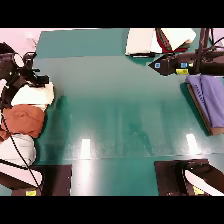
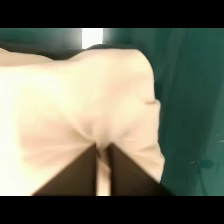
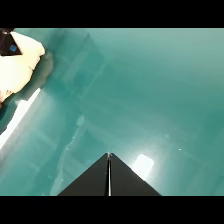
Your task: Fold the shirts.
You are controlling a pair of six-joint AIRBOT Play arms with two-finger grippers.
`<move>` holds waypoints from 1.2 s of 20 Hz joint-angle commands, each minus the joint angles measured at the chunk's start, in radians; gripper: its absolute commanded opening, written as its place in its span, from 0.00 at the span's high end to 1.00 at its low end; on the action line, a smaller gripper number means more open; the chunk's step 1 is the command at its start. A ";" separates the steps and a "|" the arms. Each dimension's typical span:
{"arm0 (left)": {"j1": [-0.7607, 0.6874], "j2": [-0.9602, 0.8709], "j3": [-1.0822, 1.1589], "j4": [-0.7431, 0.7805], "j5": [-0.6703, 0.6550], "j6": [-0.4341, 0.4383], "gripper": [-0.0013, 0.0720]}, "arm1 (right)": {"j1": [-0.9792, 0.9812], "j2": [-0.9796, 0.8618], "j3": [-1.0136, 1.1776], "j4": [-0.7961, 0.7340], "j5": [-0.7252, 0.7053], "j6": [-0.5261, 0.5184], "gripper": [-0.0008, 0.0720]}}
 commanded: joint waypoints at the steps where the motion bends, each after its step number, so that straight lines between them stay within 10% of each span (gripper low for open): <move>1: 0.006 -0.010 0.009 0.004 -0.024 0.007 0.95 | 0.000 0.001 0.001 0.001 -0.027 0.000 0.96; 14: -0.418 0.611 0.265 0.008 -0.037 0.087 0.96 | 0.000 0.000 0.440 -0.051 -0.060 0.000 0.96; 23: -0.903 0.304 0.264 -0.145 0.057 0.259 0.95 | 0.000 0.000 0.495 -0.117 -0.070 0.001 0.96; 24: -0.924 0.262 0.264 -0.174 0.082 0.278 0.71 | -0.004 0.000 0.495 -0.116 -0.069 0.001 0.96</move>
